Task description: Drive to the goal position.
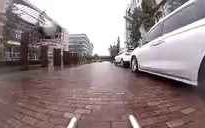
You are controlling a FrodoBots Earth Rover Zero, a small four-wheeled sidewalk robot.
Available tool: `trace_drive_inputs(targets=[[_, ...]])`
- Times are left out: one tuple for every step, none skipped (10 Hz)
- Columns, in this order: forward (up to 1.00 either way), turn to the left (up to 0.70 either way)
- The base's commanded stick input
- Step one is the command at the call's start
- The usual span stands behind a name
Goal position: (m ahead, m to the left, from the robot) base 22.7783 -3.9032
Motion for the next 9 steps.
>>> trace_drive_inputs(targets=[[0.70, 0.00], [0.70, 0.00], [0.70, 0.00], [0.70, 0.00], [0.70, 0.00], [0.70, 0.11], [0.70, 0.14], [0.70, 0.14], [0.70, 0.03]])
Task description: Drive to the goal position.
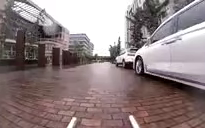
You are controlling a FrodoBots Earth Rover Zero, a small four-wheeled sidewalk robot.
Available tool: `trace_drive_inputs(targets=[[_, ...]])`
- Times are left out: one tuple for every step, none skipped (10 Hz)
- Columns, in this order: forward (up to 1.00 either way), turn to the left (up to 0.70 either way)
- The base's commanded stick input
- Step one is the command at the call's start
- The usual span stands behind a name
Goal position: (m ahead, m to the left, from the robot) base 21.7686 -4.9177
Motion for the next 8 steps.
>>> trace_drive_inputs(targets=[[0.70, 0.00], [0.70, 0.00], [0.70, 0.00], [0.70, 0.00], [0.70, 0.00], [0.70, 0.00], [0.70, 0.00], [0.70, 0.00]])
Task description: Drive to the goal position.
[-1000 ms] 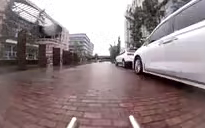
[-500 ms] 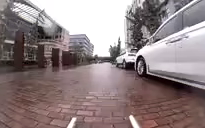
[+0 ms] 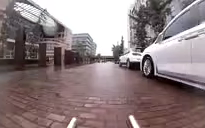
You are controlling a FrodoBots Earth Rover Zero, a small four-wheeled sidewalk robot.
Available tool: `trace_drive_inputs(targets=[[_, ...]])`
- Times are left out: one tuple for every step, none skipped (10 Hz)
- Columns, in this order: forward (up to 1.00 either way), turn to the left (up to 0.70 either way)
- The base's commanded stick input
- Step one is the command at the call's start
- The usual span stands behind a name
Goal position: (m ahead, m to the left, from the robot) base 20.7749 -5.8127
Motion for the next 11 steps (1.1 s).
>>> trace_drive_inputs(targets=[[0.70, 0.00], [0.70, 0.00], [0.70, 0.00], [0.70, 0.00], [0.70, 0.00], [0.70, 0.00], [0.70, 0.00], [0.70, 0.00], [0.70, 0.00], [0.70, 0.00], [0.70, 0.00]])
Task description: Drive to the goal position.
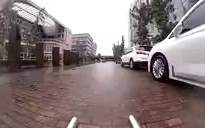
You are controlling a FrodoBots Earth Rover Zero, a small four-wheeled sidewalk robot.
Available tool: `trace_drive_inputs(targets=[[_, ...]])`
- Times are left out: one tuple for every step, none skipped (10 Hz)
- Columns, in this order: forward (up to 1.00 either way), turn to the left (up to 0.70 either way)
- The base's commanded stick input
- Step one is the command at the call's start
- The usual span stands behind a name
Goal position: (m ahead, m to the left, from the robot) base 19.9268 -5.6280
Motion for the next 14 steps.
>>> trace_drive_inputs(targets=[[0.70, 0.00], [0.70, 0.00], [0.70, 0.00], [0.70, 0.00], [0.70, 0.00], [0.70, 0.00], [0.70, 0.00], [0.70, 0.00], [0.70, 0.00], [0.70, 0.00], [0.70, 0.00], [0.70, 0.00], [0.70, 0.00], [0.70, 0.00]])
